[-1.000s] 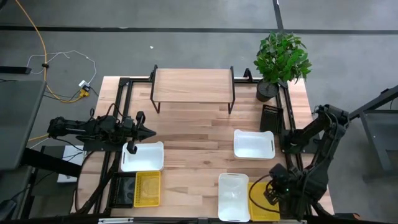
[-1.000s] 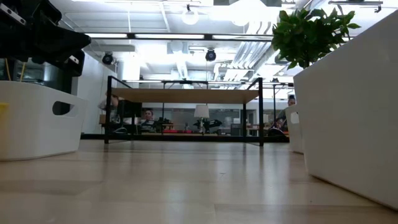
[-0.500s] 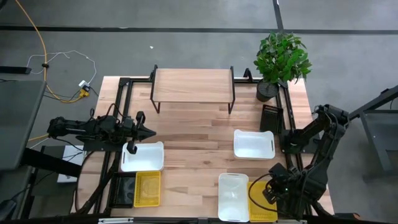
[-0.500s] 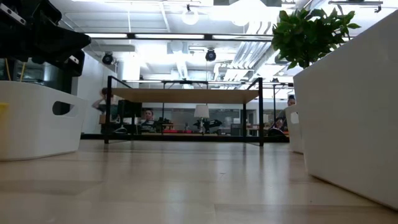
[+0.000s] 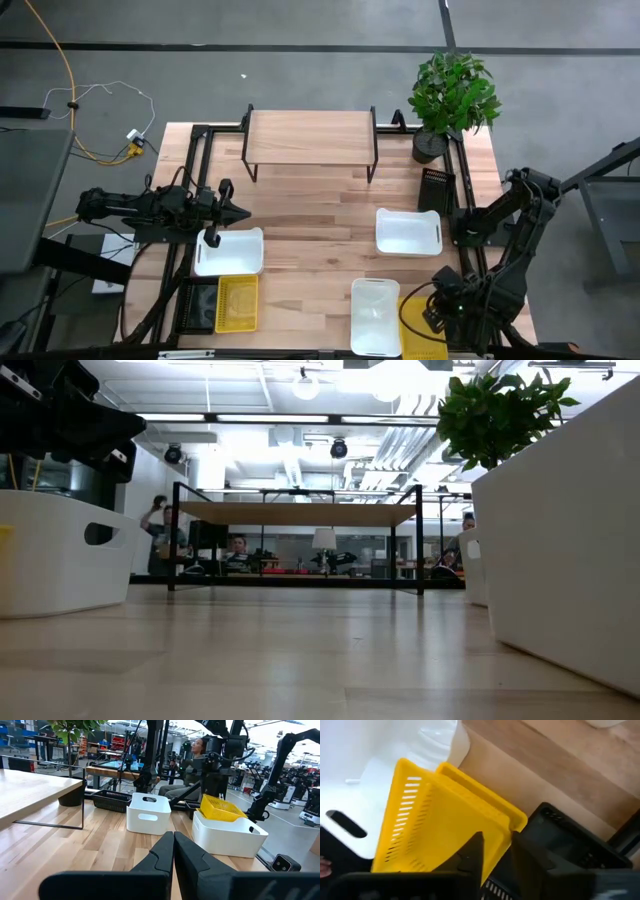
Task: Stack baskets on shelf by color
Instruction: Stack the top yellow bin on the bottom right yellow bin, then stack the left yellow bin on the stacked yellow bins
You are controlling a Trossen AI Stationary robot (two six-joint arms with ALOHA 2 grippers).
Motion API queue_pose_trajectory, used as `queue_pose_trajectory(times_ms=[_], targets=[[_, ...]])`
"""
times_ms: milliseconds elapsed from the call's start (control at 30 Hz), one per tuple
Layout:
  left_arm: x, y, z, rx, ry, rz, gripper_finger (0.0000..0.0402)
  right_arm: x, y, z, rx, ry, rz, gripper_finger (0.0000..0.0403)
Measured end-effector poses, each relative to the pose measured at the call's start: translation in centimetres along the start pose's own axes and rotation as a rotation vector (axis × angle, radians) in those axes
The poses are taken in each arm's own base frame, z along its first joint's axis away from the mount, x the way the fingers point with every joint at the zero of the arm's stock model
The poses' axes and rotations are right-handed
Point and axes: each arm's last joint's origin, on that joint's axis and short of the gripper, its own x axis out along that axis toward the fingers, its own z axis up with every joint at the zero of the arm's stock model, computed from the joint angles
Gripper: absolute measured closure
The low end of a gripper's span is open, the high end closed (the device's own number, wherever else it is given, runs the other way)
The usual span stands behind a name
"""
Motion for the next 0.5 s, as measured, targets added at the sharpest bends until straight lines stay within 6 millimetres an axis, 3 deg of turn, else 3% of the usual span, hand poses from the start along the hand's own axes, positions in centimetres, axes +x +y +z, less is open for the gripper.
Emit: queue_pose_trajectory(times_ms=[267,500], targets=[[0.00,0.00,0.00,0.000,0.000,0.000,0.0401,-0.05,0.35,-0.30,0.001,0.056,0.026,0.0220],[0.00,0.00,0.00,0.000,0.000,0.000,0.0401,-0.06,0.49,-0.20,-0.067,0.012,0.058,0.0194]])
